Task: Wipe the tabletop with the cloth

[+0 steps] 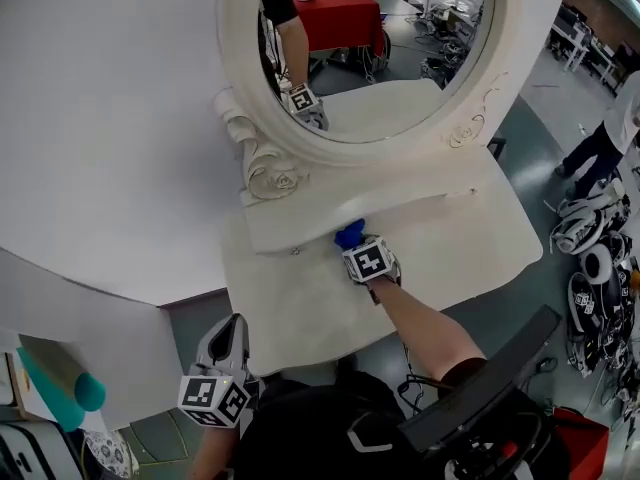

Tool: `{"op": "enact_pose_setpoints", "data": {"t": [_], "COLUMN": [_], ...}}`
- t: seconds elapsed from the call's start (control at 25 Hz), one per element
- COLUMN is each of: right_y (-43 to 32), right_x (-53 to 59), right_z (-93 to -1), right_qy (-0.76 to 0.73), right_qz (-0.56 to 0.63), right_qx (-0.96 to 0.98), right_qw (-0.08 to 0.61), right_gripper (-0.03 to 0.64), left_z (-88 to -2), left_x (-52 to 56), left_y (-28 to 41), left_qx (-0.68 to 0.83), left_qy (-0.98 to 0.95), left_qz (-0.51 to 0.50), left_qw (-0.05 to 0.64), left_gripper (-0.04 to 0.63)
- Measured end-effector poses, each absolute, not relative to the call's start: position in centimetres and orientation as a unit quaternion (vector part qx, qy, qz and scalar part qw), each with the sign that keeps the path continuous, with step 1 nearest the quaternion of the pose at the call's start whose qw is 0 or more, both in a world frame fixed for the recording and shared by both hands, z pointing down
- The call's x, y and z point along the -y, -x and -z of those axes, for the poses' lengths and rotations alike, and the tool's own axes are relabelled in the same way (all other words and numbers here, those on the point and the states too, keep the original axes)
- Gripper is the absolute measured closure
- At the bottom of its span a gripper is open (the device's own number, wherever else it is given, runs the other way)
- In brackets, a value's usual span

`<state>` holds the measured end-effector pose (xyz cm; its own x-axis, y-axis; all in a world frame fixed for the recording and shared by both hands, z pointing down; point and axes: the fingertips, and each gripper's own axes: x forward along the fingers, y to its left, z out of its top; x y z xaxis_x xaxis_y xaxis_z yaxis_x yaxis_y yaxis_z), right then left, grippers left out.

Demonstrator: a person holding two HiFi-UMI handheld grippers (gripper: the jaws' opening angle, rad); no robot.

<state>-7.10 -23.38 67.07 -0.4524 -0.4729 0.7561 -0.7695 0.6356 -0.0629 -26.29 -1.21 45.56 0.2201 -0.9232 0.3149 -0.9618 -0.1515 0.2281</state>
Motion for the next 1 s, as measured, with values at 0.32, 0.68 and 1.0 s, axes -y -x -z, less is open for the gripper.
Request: {"op": "enact_pose_setpoints", "data": {"t": [0.32,0.68,1.0], "right_y": [6.2,2.0,-1.9], "right_x": [20.3,11.8,4.4], "right_z": [-66.9,-66.8,-67.0], "right_qy": [-0.337,-0.334,-0.341], "right_qz": [-0.205,-0.206,-0.267], "right_qx": [0.839,0.837,0.814], "right_qw": [0.375,0.382,0.388], "right_gripper": [0.488,0.488,0.488], "left_z": [-45.7,-44.9,-44.9], "left_x": [1.3,2.9,5.4], "left_y": [24.4,21.6,19.0], "left_qx": [0.633,0.592,0.533], "left_qy": [-0.746,-0.783,-0.823], "left_qz": [-0.053,-0.05,-0.043], "left_qw": [0.199,0.185,0.19], "left_gripper": [0.588,0.588,0.588]}}
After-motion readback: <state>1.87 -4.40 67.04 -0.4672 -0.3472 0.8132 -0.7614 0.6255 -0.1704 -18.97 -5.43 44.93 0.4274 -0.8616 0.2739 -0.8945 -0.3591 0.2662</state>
